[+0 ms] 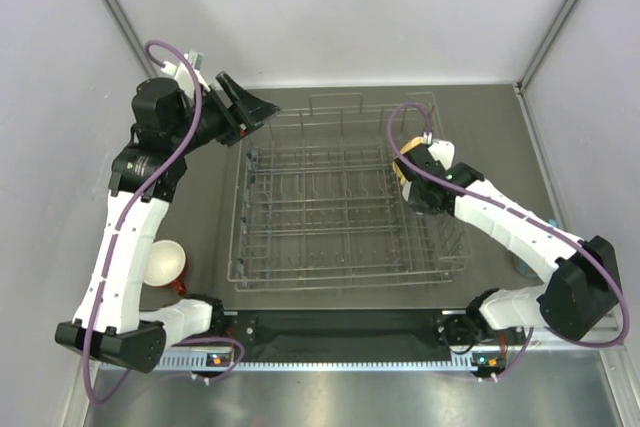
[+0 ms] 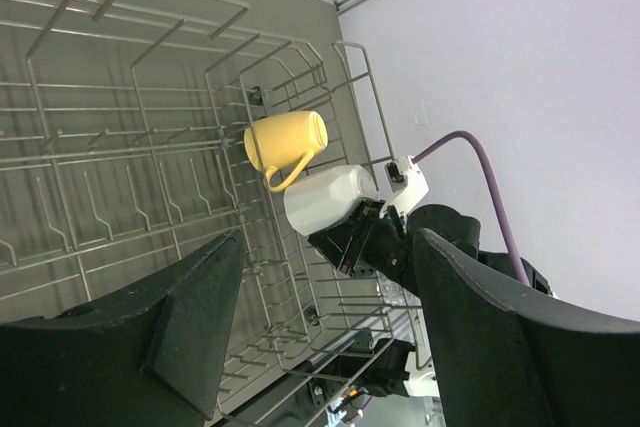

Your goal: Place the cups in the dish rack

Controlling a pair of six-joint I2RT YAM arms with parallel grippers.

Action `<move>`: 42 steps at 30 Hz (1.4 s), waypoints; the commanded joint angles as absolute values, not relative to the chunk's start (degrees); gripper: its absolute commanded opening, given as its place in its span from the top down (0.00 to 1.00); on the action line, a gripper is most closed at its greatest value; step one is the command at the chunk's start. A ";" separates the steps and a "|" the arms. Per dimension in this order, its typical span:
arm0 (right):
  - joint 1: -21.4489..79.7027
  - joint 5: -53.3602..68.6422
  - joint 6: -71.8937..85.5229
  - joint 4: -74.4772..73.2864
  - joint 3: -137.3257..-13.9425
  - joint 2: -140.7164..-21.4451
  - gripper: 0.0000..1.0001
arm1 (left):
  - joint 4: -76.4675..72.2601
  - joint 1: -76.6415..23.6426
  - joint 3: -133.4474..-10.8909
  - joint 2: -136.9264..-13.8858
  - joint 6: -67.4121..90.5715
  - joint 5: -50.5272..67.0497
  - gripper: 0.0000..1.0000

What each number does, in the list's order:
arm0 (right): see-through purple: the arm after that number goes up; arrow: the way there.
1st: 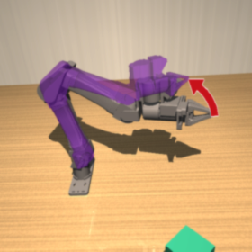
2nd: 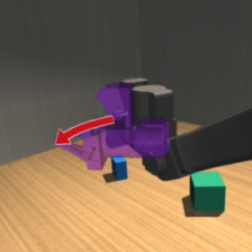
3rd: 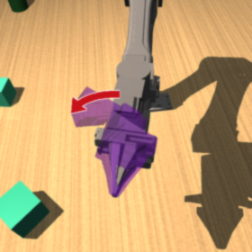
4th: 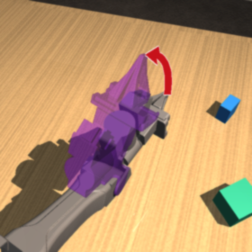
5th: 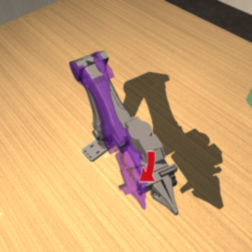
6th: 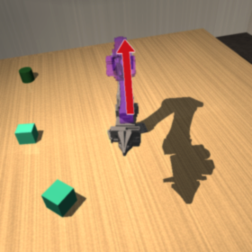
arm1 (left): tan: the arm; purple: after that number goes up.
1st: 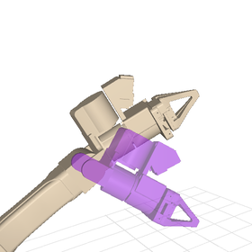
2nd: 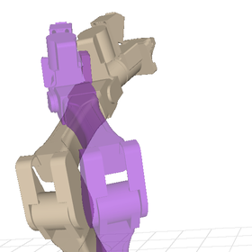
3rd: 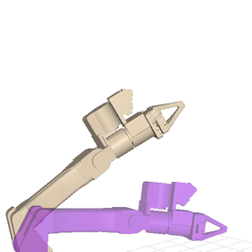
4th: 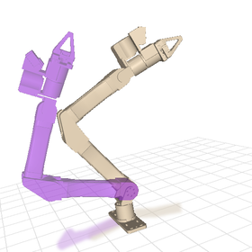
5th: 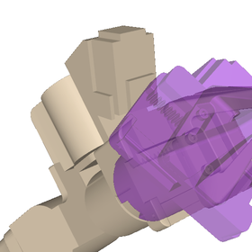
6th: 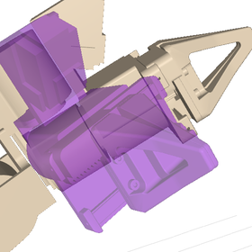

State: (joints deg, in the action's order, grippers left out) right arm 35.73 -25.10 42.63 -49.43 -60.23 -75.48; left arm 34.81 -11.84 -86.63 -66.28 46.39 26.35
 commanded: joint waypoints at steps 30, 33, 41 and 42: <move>40.25 -27.86 36.75 -51.24 -59.68 -74.89 1.00 | 33.84 -9.93 -87.36 -66.36 46.14 28.30 0.27; 40.34 -27.07 33.58 -50.01 -58.10 -73.39 1.00 | 33.75 -9.76 -87.28 -66.09 45.88 28.04 0.27; 40.34 -27.07 31.64 -49.66 -56.87 -72.86 1.00 | 32.87 -9.23 -86.31 -65.65 46.05 28.21 0.27; 40.34 -27.16 31.38 -49.75 -56.87 -72.77 1.00 | 32.87 -9.23 -86.31 -65.65 46.14 28.21 0.27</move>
